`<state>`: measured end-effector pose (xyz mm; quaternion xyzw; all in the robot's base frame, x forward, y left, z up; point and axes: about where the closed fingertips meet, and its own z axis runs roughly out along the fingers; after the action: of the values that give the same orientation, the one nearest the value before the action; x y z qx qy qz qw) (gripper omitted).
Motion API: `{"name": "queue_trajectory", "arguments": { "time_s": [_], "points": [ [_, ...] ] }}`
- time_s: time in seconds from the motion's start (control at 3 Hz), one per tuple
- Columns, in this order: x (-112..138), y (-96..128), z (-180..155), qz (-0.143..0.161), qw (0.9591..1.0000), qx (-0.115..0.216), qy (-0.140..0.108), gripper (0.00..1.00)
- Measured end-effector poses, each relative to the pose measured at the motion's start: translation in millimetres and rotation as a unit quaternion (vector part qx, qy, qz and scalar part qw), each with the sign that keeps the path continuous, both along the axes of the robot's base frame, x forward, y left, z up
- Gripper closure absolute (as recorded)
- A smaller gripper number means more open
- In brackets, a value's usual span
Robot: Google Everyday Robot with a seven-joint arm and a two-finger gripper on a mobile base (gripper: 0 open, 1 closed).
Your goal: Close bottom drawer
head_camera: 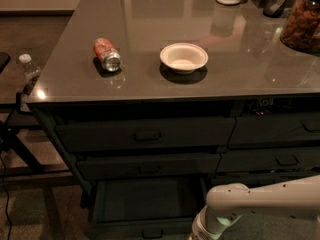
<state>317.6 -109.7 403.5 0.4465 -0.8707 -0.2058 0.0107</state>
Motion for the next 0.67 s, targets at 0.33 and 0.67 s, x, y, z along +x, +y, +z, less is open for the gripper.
{"name": "queue_trajectory", "arguments": {
  "time_s": [0.33, 0.67],
  "points": [
    [7, -1, -43, -0.028, 0.9996, 0.006, -0.008, 1.00],
    [9, 3, -81, -0.043, 0.9989, 0.020, -0.001, 1.00]
  ]
}}
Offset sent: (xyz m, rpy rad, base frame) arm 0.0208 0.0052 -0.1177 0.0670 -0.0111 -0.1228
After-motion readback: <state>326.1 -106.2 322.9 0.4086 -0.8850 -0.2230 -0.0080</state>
